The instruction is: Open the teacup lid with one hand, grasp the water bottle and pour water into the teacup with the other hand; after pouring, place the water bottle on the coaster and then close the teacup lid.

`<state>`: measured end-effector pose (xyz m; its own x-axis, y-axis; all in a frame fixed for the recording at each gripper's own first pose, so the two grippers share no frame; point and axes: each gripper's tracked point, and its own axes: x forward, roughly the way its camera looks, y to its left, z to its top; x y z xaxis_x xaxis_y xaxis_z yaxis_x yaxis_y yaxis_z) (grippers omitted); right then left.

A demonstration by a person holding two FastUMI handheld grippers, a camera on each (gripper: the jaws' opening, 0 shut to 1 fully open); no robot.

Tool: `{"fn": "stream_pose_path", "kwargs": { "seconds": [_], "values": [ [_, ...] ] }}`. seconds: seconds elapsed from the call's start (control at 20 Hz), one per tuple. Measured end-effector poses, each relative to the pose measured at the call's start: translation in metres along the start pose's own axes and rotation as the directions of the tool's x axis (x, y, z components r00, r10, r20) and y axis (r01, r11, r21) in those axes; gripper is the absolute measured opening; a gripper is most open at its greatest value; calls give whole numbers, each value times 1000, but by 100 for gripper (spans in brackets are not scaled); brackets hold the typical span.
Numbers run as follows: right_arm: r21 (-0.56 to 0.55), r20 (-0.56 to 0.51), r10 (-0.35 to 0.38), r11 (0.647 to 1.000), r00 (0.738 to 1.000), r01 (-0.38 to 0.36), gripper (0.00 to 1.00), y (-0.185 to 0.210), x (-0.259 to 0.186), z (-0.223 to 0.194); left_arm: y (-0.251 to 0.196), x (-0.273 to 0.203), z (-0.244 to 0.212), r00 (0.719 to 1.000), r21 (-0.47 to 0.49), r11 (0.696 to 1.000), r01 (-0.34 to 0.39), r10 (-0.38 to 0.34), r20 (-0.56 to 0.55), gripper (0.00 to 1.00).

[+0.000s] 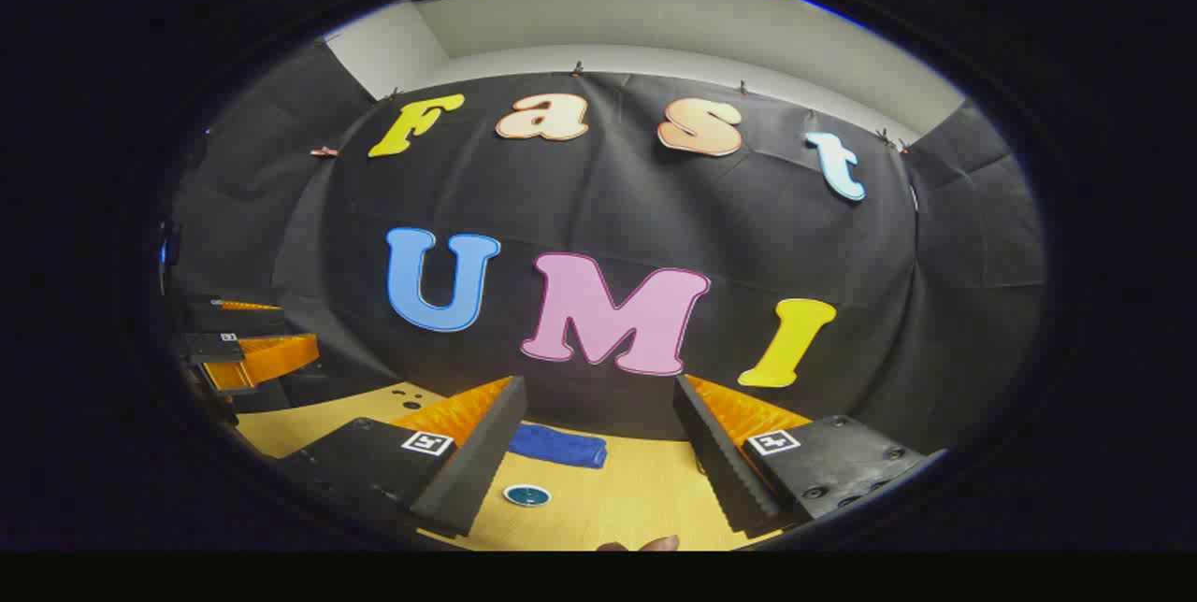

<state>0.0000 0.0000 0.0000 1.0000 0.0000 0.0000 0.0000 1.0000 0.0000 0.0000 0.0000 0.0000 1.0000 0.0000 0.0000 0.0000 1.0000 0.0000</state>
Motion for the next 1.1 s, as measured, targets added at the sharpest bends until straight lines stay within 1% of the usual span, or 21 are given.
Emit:
{"fn": "stream_pose_path", "kwargs": {
  "seconds": [0.2,0.3,0.35,0.45,0.7,0.9,1.0,1.1],
  "values": [
    [-4,9,8,1000,1000,-8,96,3,0,3,3,-1,2,1000,8,1000,-6,6,3,95],
    [13,21,22,1000,1000,-22,98,7,-2,6,4,-2,3,1000,10,1000,-11,11,4,95],
    [17,24,21,1000,999,-22,96,7,-1,7,6,-2,2,1000,11,1000,-16,16,6,95],
    [12,25,29,999,999,-30,98,9,-1,7,8,-1,2,1000,14,1000,-28,28,10,95],
    [1,16,45,999,999,-45,98,13,5,0,8,-2,-2,999,19,999,-37,37,3,95],
    [11,-15,68,998,998,-67,96,25,13,-22,6,6,-9,999,12,999,-32,32,-1,95],
    [36,-38,87,996,996,-85,98,34,17,-41,8,12,-18,999,13,999,-34,34,-8,95],
    [54,-64,103,994,993,-99,98,45,23,-69,9,20,-36,999,13,999,-34,34,-20,95]
  ]
}}
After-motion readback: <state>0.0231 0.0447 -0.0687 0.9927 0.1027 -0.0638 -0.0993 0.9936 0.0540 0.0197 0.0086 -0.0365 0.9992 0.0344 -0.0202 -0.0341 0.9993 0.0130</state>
